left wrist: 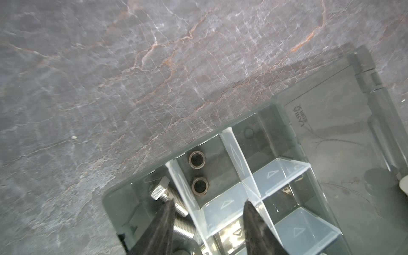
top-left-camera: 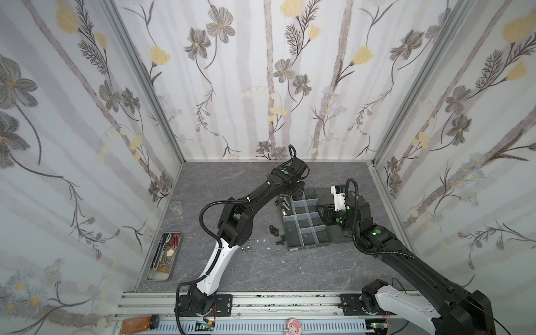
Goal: Sort the screws and nuts into containers
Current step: Place the nut into the container, then pick up the nut from the center of the table.
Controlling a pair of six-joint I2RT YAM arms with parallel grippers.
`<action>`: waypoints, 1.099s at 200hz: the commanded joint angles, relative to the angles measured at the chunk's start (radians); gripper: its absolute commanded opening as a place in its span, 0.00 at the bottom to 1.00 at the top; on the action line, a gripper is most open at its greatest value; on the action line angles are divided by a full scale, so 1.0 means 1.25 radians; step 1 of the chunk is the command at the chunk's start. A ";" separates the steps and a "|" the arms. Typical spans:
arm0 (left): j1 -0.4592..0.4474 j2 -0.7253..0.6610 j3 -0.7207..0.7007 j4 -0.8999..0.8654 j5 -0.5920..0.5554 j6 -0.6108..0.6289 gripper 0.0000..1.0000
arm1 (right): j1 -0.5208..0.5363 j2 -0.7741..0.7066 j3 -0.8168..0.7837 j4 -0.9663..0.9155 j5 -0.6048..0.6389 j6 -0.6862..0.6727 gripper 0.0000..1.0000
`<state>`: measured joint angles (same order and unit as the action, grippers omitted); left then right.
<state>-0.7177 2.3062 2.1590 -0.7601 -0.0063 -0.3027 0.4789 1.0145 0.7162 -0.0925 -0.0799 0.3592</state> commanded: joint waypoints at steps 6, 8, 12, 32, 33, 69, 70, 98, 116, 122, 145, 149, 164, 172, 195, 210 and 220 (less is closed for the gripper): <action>0.002 -0.105 -0.095 0.085 -0.060 0.010 0.55 | 0.005 -0.004 0.024 -0.034 0.014 -0.029 0.48; 0.002 -0.113 -0.101 0.089 -0.062 0.010 0.55 | 0.006 -0.004 0.025 -0.037 0.015 -0.030 0.48; 0.003 -0.127 -0.114 0.097 -0.066 0.010 0.56 | 0.005 -0.005 0.050 -0.041 0.017 -0.032 0.48; 0.008 -0.191 -0.164 0.123 -0.080 0.010 0.58 | 0.008 0.007 0.084 -0.065 0.012 -0.040 0.48; 0.008 -0.193 -0.167 0.123 -0.080 0.011 0.58 | 0.008 0.008 0.086 -0.067 0.012 -0.040 0.48; 0.021 -0.287 -0.267 0.155 -0.089 0.014 0.64 | 0.040 0.067 0.147 -0.101 0.015 -0.056 0.48; 0.022 -0.289 -0.273 0.156 -0.089 0.013 0.64 | 0.042 0.070 0.148 -0.101 0.015 -0.057 0.48; 0.037 -0.377 -0.407 0.209 -0.106 0.007 0.67 | 0.077 0.124 0.191 -0.115 0.023 -0.065 0.48; 0.063 -0.441 -0.503 0.251 -0.107 -0.008 0.71 | 0.099 0.158 0.220 -0.123 0.028 -0.069 0.48; 0.073 -0.464 -0.533 0.265 -0.103 -0.014 0.73 | 0.108 0.170 0.229 -0.125 0.029 -0.070 0.48; 0.123 -0.546 -0.646 0.321 -0.088 -0.048 0.78 | 0.137 0.220 0.266 -0.138 0.025 -0.073 0.48; 0.133 -0.561 -0.665 0.330 -0.081 -0.056 0.79 | 0.143 0.229 0.273 -0.141 0.024 -0.074 0.48; 0.170 -0.612 -0.737 0.363 -0.061 -0.083 0.82 | 0.162 0.267 0.298 -0.151 0.020 -0.076 0.48; 0.188 -0.637 -0.768 0.376 -0.053 -0.097 0.84 | 0.173 0.287 0.311 -0.158 0.018 -0.079 0.48; 0.231 -0.702 -0.846 0.398 -0.040 -0.125 1.00 | 0.199 0.341 0.350 -0.177 0.017 -0.083 0.47; 0.255 -0.748 -0.895 0.410 -0.045 -0.135 1.00 | 0.215 0.373 0.377 -0.188 0.020 -0.084 0.46; 0.274 -0.780 -0.928 0.420 -0.048 -0.142 1.00 | 0.224 0.393 0.392 -0.194 0.021 -0.085 0.46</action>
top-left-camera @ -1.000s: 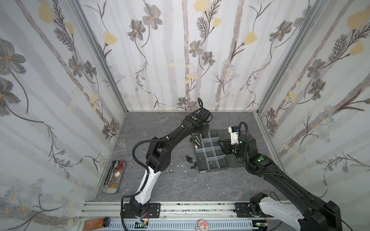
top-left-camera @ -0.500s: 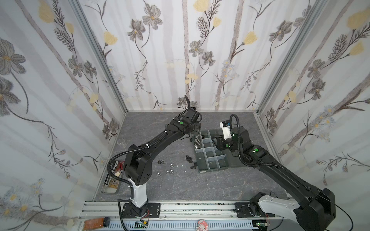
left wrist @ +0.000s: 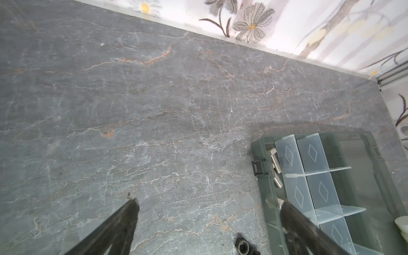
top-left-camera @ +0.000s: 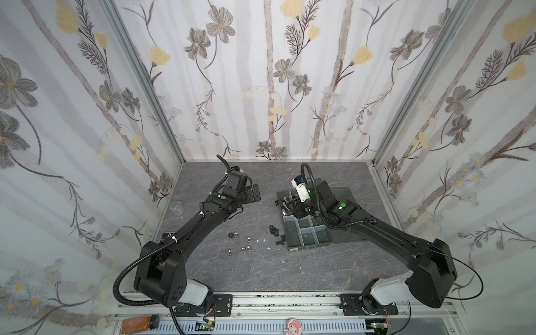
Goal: Sort the screws and nuts into containers
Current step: Pick up the nut from the center of the table.
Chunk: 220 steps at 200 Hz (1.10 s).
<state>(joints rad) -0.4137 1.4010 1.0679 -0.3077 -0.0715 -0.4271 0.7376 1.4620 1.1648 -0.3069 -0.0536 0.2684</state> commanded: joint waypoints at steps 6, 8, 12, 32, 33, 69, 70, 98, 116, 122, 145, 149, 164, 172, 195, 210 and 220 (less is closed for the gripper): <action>0.043 -0.076 -0.074 0.065 0.003 -0.048 1.00 | 0.024 0.048 0.043 -0.028 0.001 -0.012 0.46; 0.048 -0.082 -0.080 0.066 0.003 -0.050 1.00 | 0.026 0.053 0.047 -0.029 0.002 -0.013 0.46; 0.057 -0.096 -0.092 0.070 0.001 -0.053 1.00 | 0.030 0.062 0.055 -0.033 0.002 -0.013 0.46; 0.099 -0.163 -0.155 0.092 -0.004 -0.067 1.00 | 0.051 0.113 0.094 -0.057 0.005 -0.014 0.46; 0.102 -0.166 -0.157 0.093 -0.004 -0.066 1.00 | 0.051 0.118 0.097 -0.059 0.005 -0.015 0.46; 0.159 -0.230 -0.210 0.103 0.028 -0.077 1.00 | 0.094 0.210 0.168 -0.104 0.007 -0.020 0.45; 0.160 -0.231 -0.211 0.104 0.028 -0.078 1.00 | 0.094 0.213 0.169 -0.105 0.007 -0.021 0.45; 0.179 -0.276 -0.230 0.122 0.054 -0.095 1.00 | 0.115 0.270 0.211 -0.128 0.021 -0.023 0.45; 0.194 -0.289 -0.220 0.110 0.077 -0.086 1.00 | 0.120 0.296 0.222 -0.131 0.023 -0.023 0.45; 0.199 -0.291 -0.216 0.101 0.083 -0.083 1.00 | 0.122 0.304 0.224 -0.131 0.023 -0.023 0.45; 0.215 -0.307 -0.212 0.085 0.094 -0.071 1.00 | 0.127 0.330 0.233 -0.131 0.030 -0.022 0.48; 0.219 -0.311 -0.213 0.085 0.097 -0.070 1.00 | 0.127 0.335 0.236 -0.131 0.031 -0.021 0.48; 0.230 -0.321 -0.214 0.083 0.109 -0.065 1.00 | 0.129 0.355 0.243 -0.135 0.033 -0.021 0.49; 0.236 -0.324 -0.211 0.079 0.117 -0.060 1.00 | 0.129 0.364 0.247 -0.137 0.035 -0.021 0.49; 0.248 -0.326 -0.197 0.066 0.119 -0.047 1.00 | 0.132 0.391 0.255 -0.142 0.045 -0.022 0.49; 0.256 -0.332 -0.204 0.076 0.119 -0.049 1.00 | 0.132 0.404 0.257 -0.143 0.048 -0.022 0.48; 0.262 -0.332 -0.210 0.084 0.126 -0.053 1.00 | 0.132 0.412 0.259 -0.143 0.052 -0.022 0.47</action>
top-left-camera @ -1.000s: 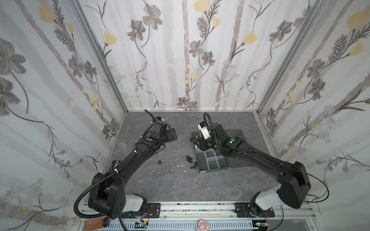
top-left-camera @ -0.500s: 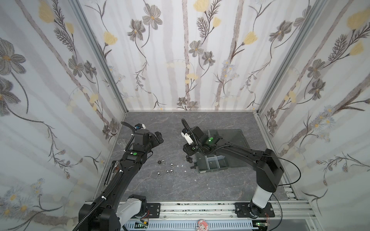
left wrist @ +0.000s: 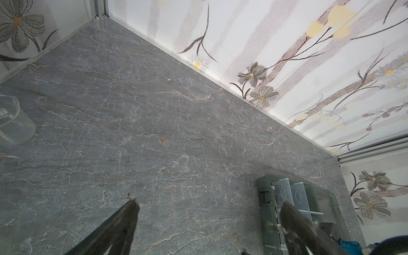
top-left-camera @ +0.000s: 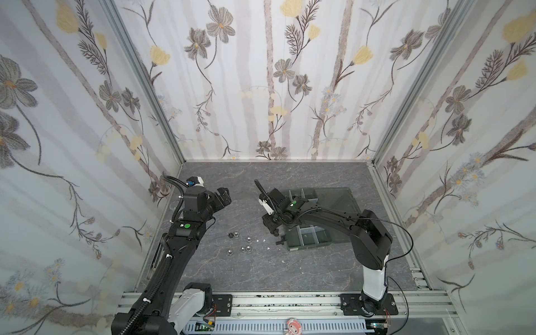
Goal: Sort the screws and nuts into containers
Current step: Pick up the nut from the center of the table.
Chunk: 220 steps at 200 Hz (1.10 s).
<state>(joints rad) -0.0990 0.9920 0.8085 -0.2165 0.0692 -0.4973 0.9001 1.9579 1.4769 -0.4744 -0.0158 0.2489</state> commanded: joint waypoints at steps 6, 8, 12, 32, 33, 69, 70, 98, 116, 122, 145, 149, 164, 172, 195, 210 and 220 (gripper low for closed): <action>0.015 -0.003 -0.007 0.016 0.022 -0.002 1.00 | 0.002 0.020 0.010 -0.009 0.024 -0.006 0.47; 0.017 -0.003 -0.008 0.018 0.027 -0.003 1.00 | 0.002 0.021 0.011 -0.009 0.025 -0.006 0.47; 0.021 -0.001 -0.009 0.020 0.035 -0.006 1.00 | 0.002 0.024 0.010 -0.010 0.026 -0.006 0.46; 0.039 0.006 -0.011 0.027 0.056 -0.014 1.00 | 0.002 0.037 0.012 -0.012 0.031 -0.007 0.46; 0.040 0.006 -0.011 0.027 0.057 -0.014 1.00 | 0.002 0.037 0.011 -0.011 0.031 -0.006 0.46; 0.058 0.015 -0.021 0.045 0.087 -0.028 1.00 | 0.002 0.054 0.013 -0.020 0.043 -0.011 0.48; 0.058 0.015 -0.021 0.046 0.088 -0.028 1.00 | 0.002 0.055 0.013 -0.020 0.043 -0.012 0.48; 0.061 0.022 -0.022 0.049 0.098 -0.025 1.00 | 0.002 0.065 0.009 -0.020 0.055 -0.013 0.48; 0.063 0.021 -0.022 0.050 0.098 -0.022 1.00 | 0.002 0.073 0.010 -0.016 0.053 -0.014 0.48; 0.062 0.021 -0.023 0.050 0.098 -0.022 1.00 | 0.002 0.076 0.010 -0.013 0.052 -0.015 0.48; 0.063 0.020 -0.025 0.050 0.098 -0.020 1.00 | 0.002 0.086 0.011 -0.009 0.049 -0.014 0.46; 0.063 0.020 -0.026 0.050 0.098 -0.020 1.00 | 0.002 0.088 0.010 -0.008 0.049 -0.013 0.46; 0.063 0.019 -0.026 0.050 0.099 -0.020 1.00 | 0.001 0.093 0.010 -0.008 0.050 -0.013 0.44; 0.063 0.019 -0.026 0.050 0.099 -0.021 1.00 | 0.001 0.096 0.010 -0.007 0.052 -0.013 0.44; 0.063 0.018 -0.027 0.050 0.099 -0.020 1.00 | 0.002 0.099 0.010 -0.006 0.055 -0.013 0.41; 0.063 0.016 -0.027 0.051 0.100 -0.020 1.00 | 0.002 0.100 0.010 -0.004 0.056 -0.013 0.41; 0.063 0.016 -0.027 0.052 0.099 -0.019 1.00 | 0.002 0.102 0.010 -0.003 0.059 -0.013 0.41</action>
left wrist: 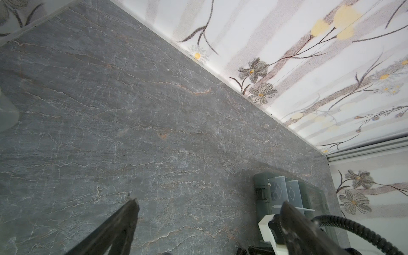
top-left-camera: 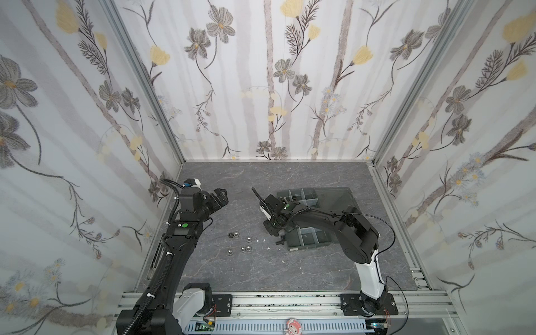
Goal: Sort the screws and nuts into containers
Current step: Pick up the nut from the center of the table.
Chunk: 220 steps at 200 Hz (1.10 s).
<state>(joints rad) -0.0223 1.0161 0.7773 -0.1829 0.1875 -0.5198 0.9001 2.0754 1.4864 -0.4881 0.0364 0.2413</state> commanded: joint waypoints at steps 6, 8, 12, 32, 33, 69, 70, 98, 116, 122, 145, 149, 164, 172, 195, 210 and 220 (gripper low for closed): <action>0.003 -0.003 -0.002 0.025 0.004 -0.001 1.00 | 0.002 0.010 0.004 0.008 0.019 -0.007 0.41; 0.002 -0.004 -0.002 0.024 0.004 -0.001 1.00 | 0.002 0.010 0.003 0.008 0.019 -0.006 0.41; 0.003 -0.004 -0.002 0.025 0.005 -0.001 1.00 | 0.002 0.011 0.004 0.009 0.020 -0.006 0.40; 0.003 -0.004 -0.004 0.025 0.004 -0.001 1.00 | 0.002 0.016 0.004 0.012 0.021 -0.007 0.41; 0.003 -0.004 -0.003 0.025 0.004 -0.001 1.00 | 0.002 0.016 0.005 0.012 0.021 -0.007 0.41; 0.006 -0.003 -0.003 0.027 0.008 -0.003 1.00 | 0.002 0.026 0.004 0.014 0.027 -0.008 0.41; 0.007 -0.003 -0.003 0.027 0.008 -0.003 1.00 | 0.002 0.025 0.004 0.014 0.027 -0.008 0.41; 0.009 -0.002 -0.005 0.029 0.010 -0.004 1.00 | 0.002 0.033 0.003 0.013 0.031 -0.007 0.40; 0.010 -0.002 -0.006 0.030 0.013 -0.005 1.00 | 0.002 0.037 0.003 0.013 0.032 -0.008 0.40; 0.010 -0.002 -0.006 0.030 0.013 -0.005 1.00 | 0.002 0.039 0.003 0.012 0.032 -0.008 0.40; 0.013 -0.003 -0.006 0.030 0.013 -0.005 1.00 | 0.002 0.041 0.003 0.009 0.040 -0.010 0.39; 0.013 -0.003 -0.006 0.030 0.013 -0.005 1.00 | 0.002 0.039 0.003 0.008 0.043 -0.010 0.38; 0.013 -0.004 -0.007 0.030 0.014 -0.005 1.00 | 0.002 0.035 0.004 0.001 0.053 -0.012 0.38; 0.013 -0.004 -0.007 0.030 0.015 -0.005 1.00 | 0.002 0.031 0.004 -0.002 0.061 -0.014 0.37; 0.014 -0.004 -0.008 0.032 0.019 -0.006 1.00 | 0.002 0.027 0.005 -0.016 0.070 -0.020 0.35; 0.014 -0.004 -0.008 0.032 0.019 -0.006 1.00 | 0.002 0.025 0.005 -0.025 0.070 -0.022 0.31; 0.014 -0.005 -0.009 0.032 0.019 -0.006 1.00 | 0.002 0.021 0.004 -0.026 0.070 -0.021 0.30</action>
<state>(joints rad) -0.0063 1.0142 0.7685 -0.1688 0.2062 -0.5201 0.9024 2.1124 1.4914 -0.4545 0.0914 0.2264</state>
